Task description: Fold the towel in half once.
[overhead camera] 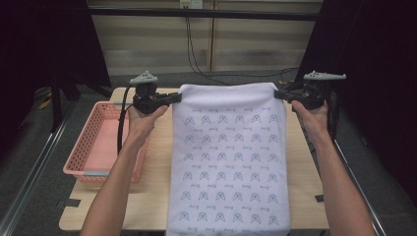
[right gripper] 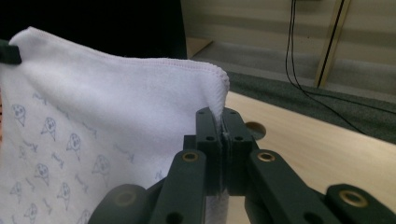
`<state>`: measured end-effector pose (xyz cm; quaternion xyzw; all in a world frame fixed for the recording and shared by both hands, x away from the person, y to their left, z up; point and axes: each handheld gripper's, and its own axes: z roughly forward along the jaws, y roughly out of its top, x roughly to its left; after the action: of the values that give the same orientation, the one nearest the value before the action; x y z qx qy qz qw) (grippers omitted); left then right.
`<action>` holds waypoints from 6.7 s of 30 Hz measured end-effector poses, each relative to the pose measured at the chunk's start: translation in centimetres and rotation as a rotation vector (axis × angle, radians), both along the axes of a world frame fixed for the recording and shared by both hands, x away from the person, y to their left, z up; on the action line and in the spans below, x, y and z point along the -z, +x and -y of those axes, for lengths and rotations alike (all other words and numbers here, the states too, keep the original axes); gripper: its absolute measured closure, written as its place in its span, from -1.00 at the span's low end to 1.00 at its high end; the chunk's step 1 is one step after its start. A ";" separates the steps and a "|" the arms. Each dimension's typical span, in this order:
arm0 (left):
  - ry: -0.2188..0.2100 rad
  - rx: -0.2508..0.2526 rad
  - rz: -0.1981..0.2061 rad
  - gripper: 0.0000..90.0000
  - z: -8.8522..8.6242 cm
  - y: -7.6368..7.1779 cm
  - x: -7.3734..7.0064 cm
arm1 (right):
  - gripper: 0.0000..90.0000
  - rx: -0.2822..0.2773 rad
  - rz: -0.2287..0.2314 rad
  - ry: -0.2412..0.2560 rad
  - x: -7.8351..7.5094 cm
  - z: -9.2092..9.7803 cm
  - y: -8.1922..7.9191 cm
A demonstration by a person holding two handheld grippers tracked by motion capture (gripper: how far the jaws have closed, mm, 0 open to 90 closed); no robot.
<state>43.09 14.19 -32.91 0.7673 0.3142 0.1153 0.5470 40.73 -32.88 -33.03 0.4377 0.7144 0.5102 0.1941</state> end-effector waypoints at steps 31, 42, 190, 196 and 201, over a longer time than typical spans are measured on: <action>0.077 0.137 -0.173 0.93 -2.6 -13.5 9.7 | 0.95 -0.215 -0.187 -0.047 9.1 -0.5 -16.8; 0.222 0.233 -0.322 0.93 -1.3 -17.5 14.9 | 0.95 -0.257 -0.416 -0.131 14.8 -1.9 -21.3; 0.300 0.229 -0.330 0.65 0.3 -14.8 15.9 | 0.66 -0.327 -0.339 -0.202 15.8 -3.6 -16.7; 0.239 0.288 -0.336 0.87 -0.8 -16.7 15.0 | 0.89 -0.359 -0.302 -0.166 14.6 -3.1 -19.7; 0.257 0.354 -0.294 0.79 -1.7 -19.2 14.3 | 0.74 -0.382 -0.315 -0.163 14.2 -3.0 -22.3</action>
<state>23.91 15.94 -47.21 0.8820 0.2340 -0.0558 0.4053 18.39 -29.85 -47.21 0.3521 0.8442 0.4039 0.0151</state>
